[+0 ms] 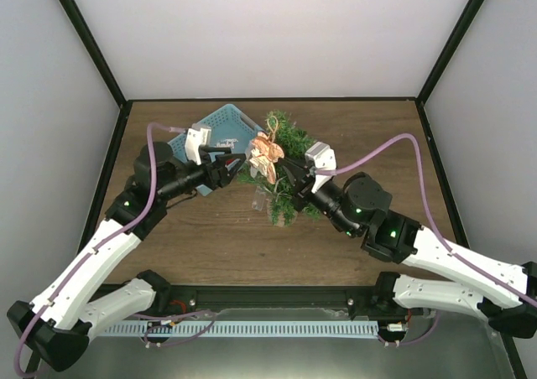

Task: Decorate the small christmas tree
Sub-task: Adjust the decoration item on the Christmas tree.

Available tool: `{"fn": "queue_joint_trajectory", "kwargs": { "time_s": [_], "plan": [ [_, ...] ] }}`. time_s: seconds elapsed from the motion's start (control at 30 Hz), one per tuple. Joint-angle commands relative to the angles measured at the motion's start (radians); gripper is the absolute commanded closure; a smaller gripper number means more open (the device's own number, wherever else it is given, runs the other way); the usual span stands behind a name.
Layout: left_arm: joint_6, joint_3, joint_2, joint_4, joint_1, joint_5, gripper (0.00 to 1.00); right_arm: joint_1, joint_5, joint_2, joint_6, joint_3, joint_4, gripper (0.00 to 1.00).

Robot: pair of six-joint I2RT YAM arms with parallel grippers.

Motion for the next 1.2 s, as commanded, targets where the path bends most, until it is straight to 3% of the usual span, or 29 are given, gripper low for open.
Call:
{"fn": "queue_joint_trajectory", "kwargs": {
  "time_s": [0.0, 0.13, 0.43, 0.93, 1.17],
  "plan": [
    [0.003, -0.009, -0.024, -0.008, 0.005, 0.007, 0.37, -0.005, 0.03, -0.04, -0.021, 0.047, -0.023, 0.99],
    [0.003, -0.01, -0.042, -0.022, 0.005, 0.011, 0.37, -0.004, 0.047, -0.049, -0.026, 0.066, -0.075, 0.99],
    [-0.013, -0.034, -0.054, 0.08, 0.005, 0.166, 0.36, -0.004, 0.041, -0.076, -0.051, 0.11, -0.184, 0.97],
    [0.024, 0.012, -0.018, 0.036, 0.005, 0.084, 0.36, -0.005, 0.049, -0.081, -0.162, 0.202, -0.349, 0.93],
    [0.036, 0.155, 0.019, 0.026, 0.005, 0.012, 0.53, -0.004, 0.049, -0.071, -0.182, 0.216, -0.368, 0.93]
  ]
}}
